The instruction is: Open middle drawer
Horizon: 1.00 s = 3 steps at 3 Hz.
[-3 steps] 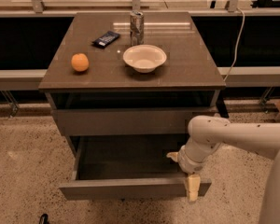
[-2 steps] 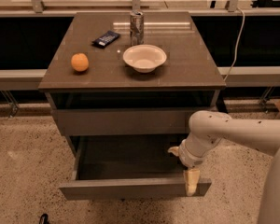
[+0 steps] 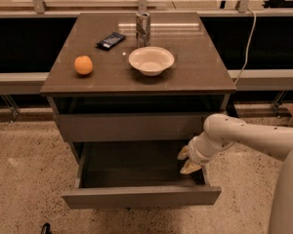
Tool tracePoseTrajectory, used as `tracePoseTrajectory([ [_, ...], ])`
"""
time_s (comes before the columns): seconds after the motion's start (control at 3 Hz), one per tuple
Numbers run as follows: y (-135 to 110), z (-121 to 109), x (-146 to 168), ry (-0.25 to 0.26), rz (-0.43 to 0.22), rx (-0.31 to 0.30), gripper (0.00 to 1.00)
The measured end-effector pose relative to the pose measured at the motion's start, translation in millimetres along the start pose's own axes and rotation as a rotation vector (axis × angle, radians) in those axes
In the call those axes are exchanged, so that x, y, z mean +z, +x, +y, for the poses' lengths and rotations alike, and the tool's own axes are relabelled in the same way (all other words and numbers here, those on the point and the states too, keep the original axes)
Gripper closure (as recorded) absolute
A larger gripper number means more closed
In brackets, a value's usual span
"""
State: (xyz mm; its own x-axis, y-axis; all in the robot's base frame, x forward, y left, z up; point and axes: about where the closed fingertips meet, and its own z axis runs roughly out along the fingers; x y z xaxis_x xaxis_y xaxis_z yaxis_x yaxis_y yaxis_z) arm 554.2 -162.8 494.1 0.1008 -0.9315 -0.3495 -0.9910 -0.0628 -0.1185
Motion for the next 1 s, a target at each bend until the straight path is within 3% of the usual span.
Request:
tracePoseTrajectory([
  [0.33, 1, -9, 19, 0.044, -0.093, 0.055, 0.78],
  [0.67, -4, 4, 64, 0.072, -0.297, 0.083, 1.00],
  [1.0, -11, 10, 80, 0.078, -0.367, 0.065, 1.00],
])
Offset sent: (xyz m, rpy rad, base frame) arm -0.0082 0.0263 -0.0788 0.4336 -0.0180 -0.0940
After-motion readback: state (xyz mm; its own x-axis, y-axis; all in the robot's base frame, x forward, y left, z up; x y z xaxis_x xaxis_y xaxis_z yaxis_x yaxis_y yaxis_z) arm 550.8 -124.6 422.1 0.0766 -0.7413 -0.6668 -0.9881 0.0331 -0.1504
